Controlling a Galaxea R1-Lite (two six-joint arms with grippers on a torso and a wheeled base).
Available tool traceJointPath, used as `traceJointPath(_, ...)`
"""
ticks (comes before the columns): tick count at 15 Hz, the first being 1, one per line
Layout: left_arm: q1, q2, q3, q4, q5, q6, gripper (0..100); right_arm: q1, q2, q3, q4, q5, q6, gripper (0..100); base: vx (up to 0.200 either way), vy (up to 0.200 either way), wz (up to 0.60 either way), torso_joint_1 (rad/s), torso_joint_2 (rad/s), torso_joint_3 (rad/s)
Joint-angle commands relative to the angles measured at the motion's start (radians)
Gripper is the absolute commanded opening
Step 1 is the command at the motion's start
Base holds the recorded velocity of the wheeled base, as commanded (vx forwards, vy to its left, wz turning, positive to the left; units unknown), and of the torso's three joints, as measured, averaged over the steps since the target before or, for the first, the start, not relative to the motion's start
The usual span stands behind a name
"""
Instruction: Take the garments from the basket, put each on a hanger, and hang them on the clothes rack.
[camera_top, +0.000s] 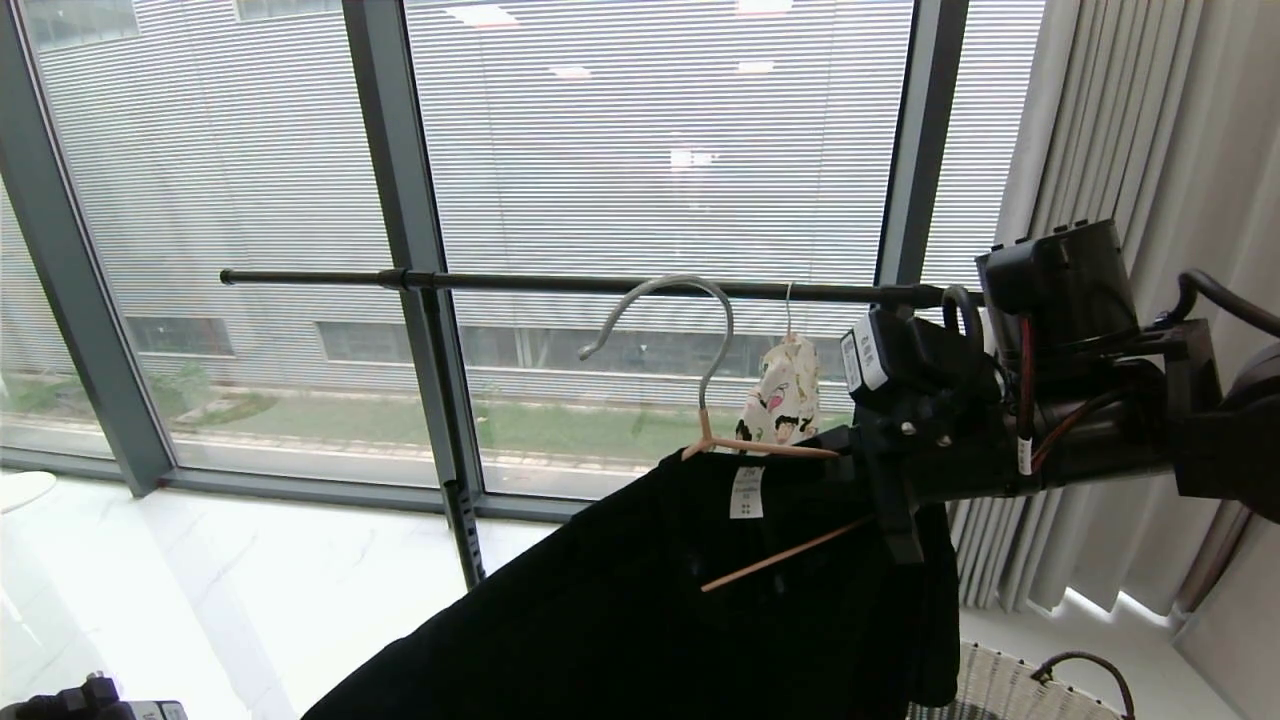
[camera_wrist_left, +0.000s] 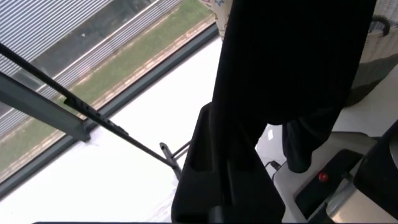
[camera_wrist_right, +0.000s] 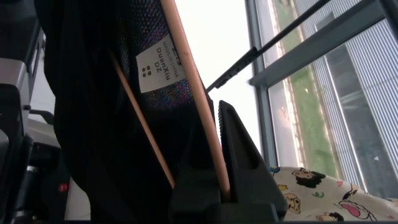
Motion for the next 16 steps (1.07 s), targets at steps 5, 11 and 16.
traceJointPath(5,0.322,0.010,0.010,0.000,0.007,0.008,0,-0.114,-0.011,0.010,-0.003,0.001,0.011,0,0.000,0.000,0.00,0.000,0.00,0.000)
traceJointPath(11,0.329,0.010,-0.003,-0.002,0.007,0.042,100,-0.117,-0.016,0.010,-0.003,-0.001,0.049,0,0.000,0.000,0.00,0.000,0.00,0.000)
traceJointPath(16,0.443,0.033,-0.040,-0.002,0.081,0.023,100,-0.117,-0.022,0.079,0.001,-0.269,0.078,0,0.000,0.000,0.00,0.000,0.00,0.000)
